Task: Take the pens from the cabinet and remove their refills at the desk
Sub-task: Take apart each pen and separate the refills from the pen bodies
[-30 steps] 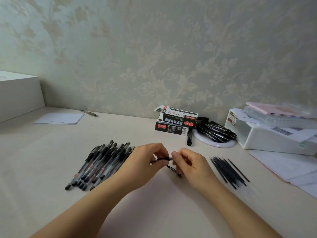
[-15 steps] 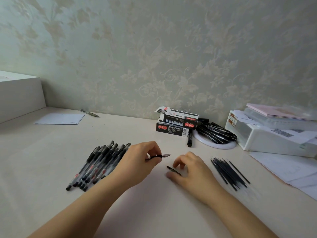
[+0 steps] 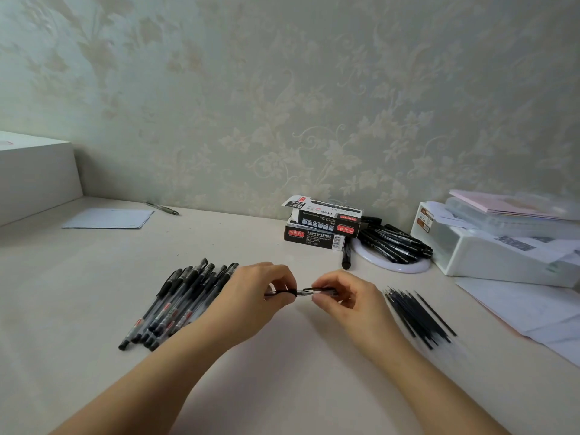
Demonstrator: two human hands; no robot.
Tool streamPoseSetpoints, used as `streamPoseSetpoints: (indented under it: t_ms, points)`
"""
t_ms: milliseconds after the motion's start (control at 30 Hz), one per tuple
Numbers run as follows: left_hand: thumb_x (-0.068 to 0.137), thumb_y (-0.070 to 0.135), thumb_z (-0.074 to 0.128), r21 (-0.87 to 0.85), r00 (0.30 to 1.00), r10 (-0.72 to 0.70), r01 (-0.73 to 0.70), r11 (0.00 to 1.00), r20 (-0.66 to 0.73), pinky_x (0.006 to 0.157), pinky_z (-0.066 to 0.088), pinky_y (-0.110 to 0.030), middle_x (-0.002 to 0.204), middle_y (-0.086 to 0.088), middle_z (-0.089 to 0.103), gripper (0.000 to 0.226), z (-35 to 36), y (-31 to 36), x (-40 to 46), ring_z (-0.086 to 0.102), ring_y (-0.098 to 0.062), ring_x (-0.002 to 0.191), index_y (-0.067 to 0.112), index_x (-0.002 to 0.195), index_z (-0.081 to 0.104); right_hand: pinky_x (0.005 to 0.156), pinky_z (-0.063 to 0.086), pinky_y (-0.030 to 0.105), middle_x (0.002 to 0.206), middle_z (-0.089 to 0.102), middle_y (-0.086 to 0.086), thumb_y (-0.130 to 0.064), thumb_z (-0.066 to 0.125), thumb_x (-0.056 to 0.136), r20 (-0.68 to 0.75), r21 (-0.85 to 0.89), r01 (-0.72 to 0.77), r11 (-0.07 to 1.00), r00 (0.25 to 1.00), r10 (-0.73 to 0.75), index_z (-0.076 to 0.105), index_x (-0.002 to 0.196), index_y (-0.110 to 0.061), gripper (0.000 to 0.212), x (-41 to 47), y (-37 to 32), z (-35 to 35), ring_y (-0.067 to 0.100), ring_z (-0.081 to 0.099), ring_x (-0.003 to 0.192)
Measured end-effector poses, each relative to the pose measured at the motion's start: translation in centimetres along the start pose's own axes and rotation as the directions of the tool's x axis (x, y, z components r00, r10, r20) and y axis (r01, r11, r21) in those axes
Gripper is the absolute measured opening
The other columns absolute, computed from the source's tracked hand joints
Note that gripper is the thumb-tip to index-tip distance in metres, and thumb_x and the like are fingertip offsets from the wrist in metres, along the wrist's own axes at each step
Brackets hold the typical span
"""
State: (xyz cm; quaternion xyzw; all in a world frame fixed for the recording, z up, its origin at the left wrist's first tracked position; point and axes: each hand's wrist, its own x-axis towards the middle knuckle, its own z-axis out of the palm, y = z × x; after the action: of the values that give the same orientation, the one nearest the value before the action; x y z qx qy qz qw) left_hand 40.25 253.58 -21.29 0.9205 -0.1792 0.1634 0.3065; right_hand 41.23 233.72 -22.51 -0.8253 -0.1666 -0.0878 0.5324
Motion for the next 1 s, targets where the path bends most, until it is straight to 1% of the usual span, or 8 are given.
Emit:
streamPoseSetpoints:
  t_ms: [67,200,300,400,533,800,900,1000]
  points:
    - [0.084,0.028,0.07,-0.026,1.0,0.015,-0.014,1.0,0.008,0.065,0.039,-0.013,0.081,0.013,0.06,0.009,0.0,0.2,0.0,0.054,-0.004,0.072,0.034,0.084,0.063,0.075,0.05,0.015,0.084,0.073,-0.009,-0.014,0.076,0.083,0.032,0.035,0.011,0.999,0.999,-0.012,0.073,0.088,-0.025,0.013,-0.1,-0.1,0.3,0.003,0.066,0.079]
    - [0.08,0.027,0.076,-0.111,1.0,0.003,-0.003,0.994,-0.004,0.062,0.046,-0.016,0.079,0.013,0.062,0.024,0.2,0.6,0.0,0.056,-0.006,0.069,0.029,0.09,0.054,0.08,0.054,0.021,0.086,0.075,-0.006,-0.012,0.076,0.083,0.074,0.119,-0.01,0.993,0.997,0.001,0.075,0.09,-0.022,0.013,-0.1,-0.1,0.5,0.009,0.07,0.084]
    - [0.079,0.025,0.076,-0.089,1.0,0.023,-0.023,0.996,-0.009,0.063,0.046,-0.015,0.079,0.013,0.062,0.022,0.2,0.7,0.1,0.058,-0.005,0.071,0.027,0.088,0.056,0.073,0.053,0.02,0.082,0.075,0.002,-0.009,0.076,0.083,0.106,0.186,-0.044,0.982,0.994,0.025,0.075,0.09,-0.019,0.012,-0.1,0.0,0.3,0.011,0.069,0.076]
    - [0.079,0.022,0.076,-0.076,0.998,0.054,-0.055,0.996,-0.022,0.063,0.045,-0.013,0.078,0.011,0.062,0.015,-0.1,1.0,0.0,0.058,-0.005,0.072,0.024,0.081,0.062,0.066,0.05,0.016,0.077,0.075,0.007,-0.009,0.074,0.085,0.134,0.235,-0.071,0.969,0.99,0.04,0.076,0.089,-0.015,0.008,0.1,0.0,0.1,0.009,0.065,0.067]
    - [0.08,0.019,0.075,-0.045,0.995,0.091,-0.092,0.995,-0.042,0.063,0.042,-0.014,0.076,0.01,0.059,0.011,-0.2,1.6,0.1,0.055,-0.006,0.073,0.019,0.078,0.064,0.066,0.051,0.02,0.076,0.075,0.008,-0.011,0.074,0.085,0.139,0.25,-0.089,0.964,0.989,0.055,0.077,0.087,-0.017,0.007,0.3,0.1,0.0,0.01,0.064,0.066]
    - [0.08,0.017,0.074,-0.053,0.992,0.105,-0.109,0.993,-0.067,0.06,0.036,-0.01,0.074,0.008,0.057,0.011,-0.3,2.0,0.1,0.053,-0.008,0.07,0.017,0.076,0.064,0.066,0.051,0.02,0.076,0.075,0.009,-0.012,0.074,0.085,0.143,0.272,-0.096,0.958,0.988,0.058,0.078,0.086,-0.018,0.007,0.3,0.0,-0.2,0.01,0.064,0.066]
    - [0.08,0.018,0.074,-0.065,0.993,0.099,-0.103,0.993,-0.065,0.061,0.039,-0.013,0.075,0.008,0.058,0.011,-0.3,1.9,0.1,0.054,-0.009,0.07,0.018,0.076,0.064,0.066,0.051,0.019,0.076,0.075,0.007,-0.014,0.074,0.086,0.144,0.265,-0.092,0.96,0.988,0.055,0.078,0.086,-0.019,0.007,0.2,0.0,-0.3,0.009,0.064,0.066]
    - [0.08,0.02,0.074,-0.075,0.994,0.084,-0.089,0.993,-0.065,0.062,0.044,-0.019,0.075,0.007,0.06,0.011,-0.2,1.8,0.1,0.056,-0.01,0.07,0.02,0.075,0.064,0.065,0.051,0.018,0.075,0.074,0.007,-0.015,0.073,0.087,0.138,0.265,-0.092,0.96,0.989,0.057,0.077,0.086,-0.019,0.005,0.2,0.0,-0.3,0.009,0.064,0.066]
